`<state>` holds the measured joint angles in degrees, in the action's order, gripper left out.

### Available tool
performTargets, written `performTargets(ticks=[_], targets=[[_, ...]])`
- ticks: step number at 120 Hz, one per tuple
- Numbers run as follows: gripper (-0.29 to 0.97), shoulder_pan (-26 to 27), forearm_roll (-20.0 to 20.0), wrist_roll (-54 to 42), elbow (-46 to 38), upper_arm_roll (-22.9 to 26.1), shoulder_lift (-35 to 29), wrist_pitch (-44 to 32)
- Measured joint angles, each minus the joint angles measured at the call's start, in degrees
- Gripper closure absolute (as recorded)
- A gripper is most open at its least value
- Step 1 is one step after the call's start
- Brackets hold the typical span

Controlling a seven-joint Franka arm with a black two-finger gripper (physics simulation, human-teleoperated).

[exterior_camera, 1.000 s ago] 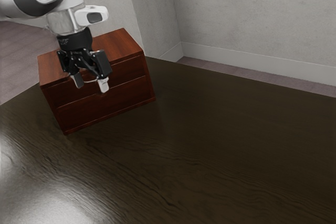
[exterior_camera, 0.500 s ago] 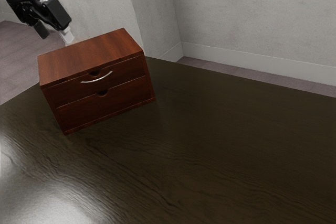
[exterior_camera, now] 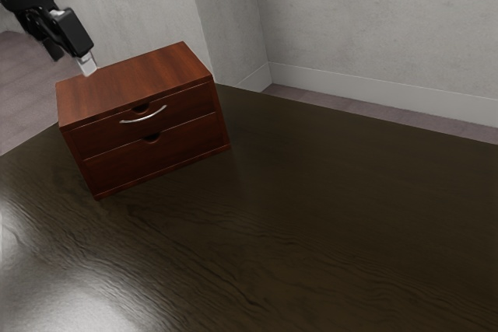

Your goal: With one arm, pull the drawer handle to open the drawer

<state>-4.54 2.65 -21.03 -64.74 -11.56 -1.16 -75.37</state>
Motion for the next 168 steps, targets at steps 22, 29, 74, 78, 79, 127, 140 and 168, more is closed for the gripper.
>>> performTargets(ticks=[22,29,74,78,79,127,140,168], targets=[[0.0,-1.7,4.4,-6.2,-0.6,2.4,-0.2,-1.3],[0.0,-2.7,5.7,-8.7,-1.8,3.8,-0.2,-3.4],[0.0,0.6,4.3,-24.6,-7.4,5.9,9.5,-24.2],[0.0,0.6,4.2,-25.6,-7.5,5.9,10.3,-25.6],[0.0,0.6,4.2,-25.8,-7.5,5.8,10.6,-25.9],[0.0,-0.9,4.0,-28.7,-8.5,4.8,13.3,-31.7],[0.0,-0.9,4.1,-27.7,-8.8,4.0,13.3,-31.6],[0.11,-0.9,4.8,-26.0,-9.4,1.7,14.1,-31.6]])
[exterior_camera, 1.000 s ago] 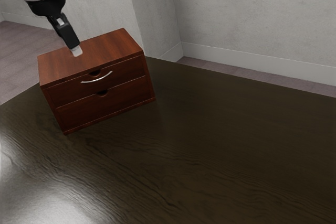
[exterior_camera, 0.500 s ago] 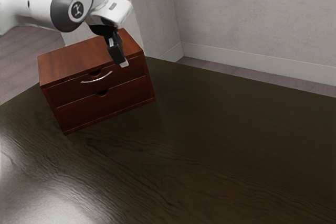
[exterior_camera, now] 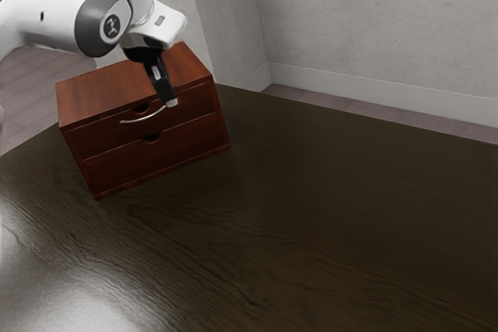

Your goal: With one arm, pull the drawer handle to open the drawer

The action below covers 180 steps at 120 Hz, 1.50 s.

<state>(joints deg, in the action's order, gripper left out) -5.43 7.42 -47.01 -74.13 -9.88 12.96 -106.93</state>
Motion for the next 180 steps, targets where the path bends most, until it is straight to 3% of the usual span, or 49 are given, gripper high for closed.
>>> performTargets(ticks=[46,65,103,180], targets=[[0.22,0.2,4.6,2.0,-1.1,-1.6,1.8,-0.3],[0.24,0.0,4.9,2.6,-1.0,-3.3,2.2,-0.4],[0.42,0.1,4.9,3.2,-4.0,-5.2,2.4,-5.7],[0.49,-0.5,4.9,3.0,-6.5,-7.1,3.4,-11.7]])
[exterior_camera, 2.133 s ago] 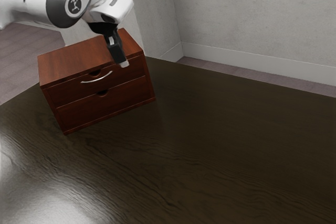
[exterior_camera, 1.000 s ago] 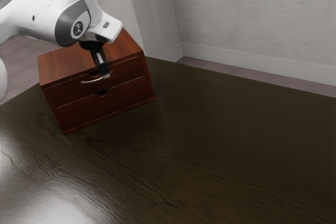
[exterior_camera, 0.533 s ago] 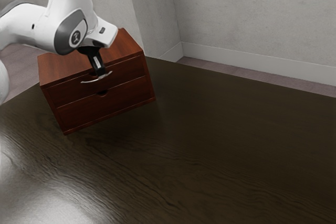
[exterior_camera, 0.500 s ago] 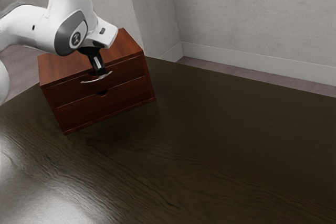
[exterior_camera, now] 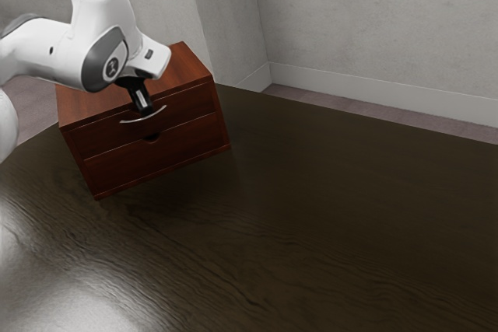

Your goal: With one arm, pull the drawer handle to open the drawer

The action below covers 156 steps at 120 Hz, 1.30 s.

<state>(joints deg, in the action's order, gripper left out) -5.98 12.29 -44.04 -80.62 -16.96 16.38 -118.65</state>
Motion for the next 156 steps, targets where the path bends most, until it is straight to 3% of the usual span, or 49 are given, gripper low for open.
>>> performTargets(ticks=[70,115,156], targets=[[0.54,-0.9,-0.5,-1.4,0.3,0.0,1.9,-0.6],[0.67,-1.0,-0.9,-2.2,-1.6,0.0,1.6,-2.5],[0.71,-1.0,-1.4,-2.4,-3.1,0.0,1.5,-3.8]])
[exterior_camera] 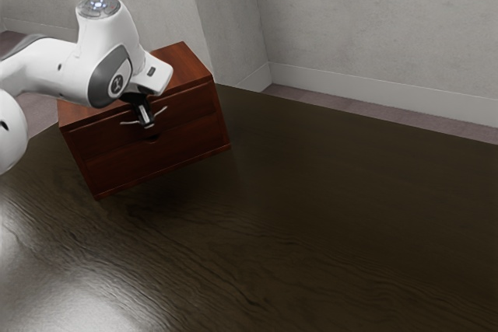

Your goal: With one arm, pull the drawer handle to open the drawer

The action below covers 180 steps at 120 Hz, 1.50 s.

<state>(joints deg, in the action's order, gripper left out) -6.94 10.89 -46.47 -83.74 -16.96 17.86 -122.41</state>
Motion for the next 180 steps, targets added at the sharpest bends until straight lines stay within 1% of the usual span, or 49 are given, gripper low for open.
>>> performTargets(ticks=[79,128,180], targets=[[0.71,0.5,-0.1,-0.3,-7.4,0.4,-6.8,-1.0],[0.72,0.8,-0.4,-0.2,-10.4,1.3,-9.2,-1.9],[0.72,2.5,-0.5,-0.2,-14.4,1.4,-12.9,-2.3]])
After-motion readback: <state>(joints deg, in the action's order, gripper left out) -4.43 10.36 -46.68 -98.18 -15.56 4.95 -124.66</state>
